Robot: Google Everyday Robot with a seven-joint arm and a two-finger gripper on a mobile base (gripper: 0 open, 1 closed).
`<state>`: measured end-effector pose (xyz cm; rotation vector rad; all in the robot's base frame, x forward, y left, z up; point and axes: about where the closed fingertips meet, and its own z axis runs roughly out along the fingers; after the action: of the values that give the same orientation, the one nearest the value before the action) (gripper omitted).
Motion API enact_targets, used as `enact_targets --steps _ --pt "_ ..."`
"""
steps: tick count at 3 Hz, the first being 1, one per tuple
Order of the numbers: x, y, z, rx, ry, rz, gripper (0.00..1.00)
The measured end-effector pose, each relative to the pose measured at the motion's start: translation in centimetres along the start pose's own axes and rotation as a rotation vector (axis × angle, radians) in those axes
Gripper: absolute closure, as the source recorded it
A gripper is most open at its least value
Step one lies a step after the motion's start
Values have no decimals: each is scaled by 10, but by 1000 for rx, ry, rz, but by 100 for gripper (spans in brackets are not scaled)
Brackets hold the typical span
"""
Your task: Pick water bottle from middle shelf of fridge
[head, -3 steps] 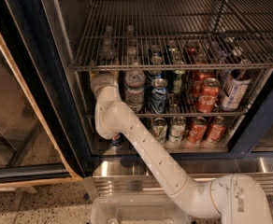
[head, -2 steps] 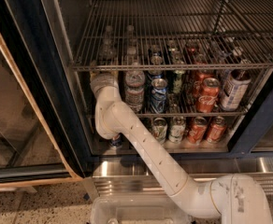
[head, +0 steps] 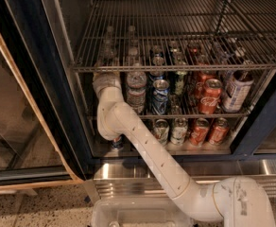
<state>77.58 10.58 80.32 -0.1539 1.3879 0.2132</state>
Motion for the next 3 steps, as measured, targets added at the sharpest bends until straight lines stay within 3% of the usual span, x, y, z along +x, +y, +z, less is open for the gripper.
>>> enact_targets --steps 1,3 --pt "-3 -3 1 14 -10 -1 31" --pt "-2 -3 -2 22 -11 1 13"
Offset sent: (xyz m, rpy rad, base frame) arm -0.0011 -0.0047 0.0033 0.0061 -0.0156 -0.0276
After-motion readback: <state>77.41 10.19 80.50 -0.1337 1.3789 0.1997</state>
